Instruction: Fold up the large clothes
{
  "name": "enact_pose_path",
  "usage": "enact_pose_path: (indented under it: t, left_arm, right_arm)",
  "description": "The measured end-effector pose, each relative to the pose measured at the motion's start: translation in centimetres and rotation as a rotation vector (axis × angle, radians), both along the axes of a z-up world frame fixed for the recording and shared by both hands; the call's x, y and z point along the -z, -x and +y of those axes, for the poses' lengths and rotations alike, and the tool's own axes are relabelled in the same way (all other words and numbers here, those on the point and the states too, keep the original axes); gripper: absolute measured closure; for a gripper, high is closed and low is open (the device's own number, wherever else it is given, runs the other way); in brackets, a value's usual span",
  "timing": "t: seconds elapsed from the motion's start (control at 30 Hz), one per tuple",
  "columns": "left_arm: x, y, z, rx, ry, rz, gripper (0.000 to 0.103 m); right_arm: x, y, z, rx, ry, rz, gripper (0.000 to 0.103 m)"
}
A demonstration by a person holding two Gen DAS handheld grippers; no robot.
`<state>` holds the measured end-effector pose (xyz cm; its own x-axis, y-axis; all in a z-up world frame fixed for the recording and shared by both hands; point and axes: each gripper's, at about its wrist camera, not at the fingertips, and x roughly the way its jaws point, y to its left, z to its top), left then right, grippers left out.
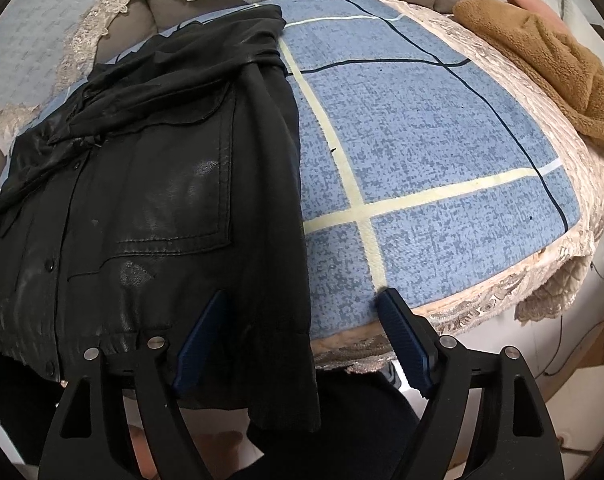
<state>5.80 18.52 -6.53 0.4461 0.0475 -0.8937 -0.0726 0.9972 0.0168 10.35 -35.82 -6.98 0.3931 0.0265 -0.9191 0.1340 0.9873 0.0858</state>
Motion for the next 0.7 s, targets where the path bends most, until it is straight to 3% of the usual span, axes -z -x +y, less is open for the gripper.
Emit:
enact_pose_path:
  t: [0.23, 0.53, 0.63, 0.7]
  left_arm:
    - [0.1, 0.5, 0.2, -0.002, 0.017, 0.002, 0.0]
    - [-0.2, 0.9, 1.1, 0.059, 0.065, 0.064, 0.0]
    - [-0.5, 1.6, 1.3, 0.063, 0.082, 0.072, 0.006]
    - [-0.8, 1.7, 1.5, 0.06, 0.075, 0.069, 0.012]
  right_arm:
    - [0.1, -0.2, 0.1, 0.014, -0.001, 0.021, 0.022]
    - [-0.1, 0.2, 0.0, 0.004, -0.02, -0.012, 0.024]
    - [-0.5, 0.5, 0.0, -0.018, -0.028, -0.034, 0.036]
    - [-0.9, 0.7, 0.2, -0.048, -0.037, -0.054, 0.056]
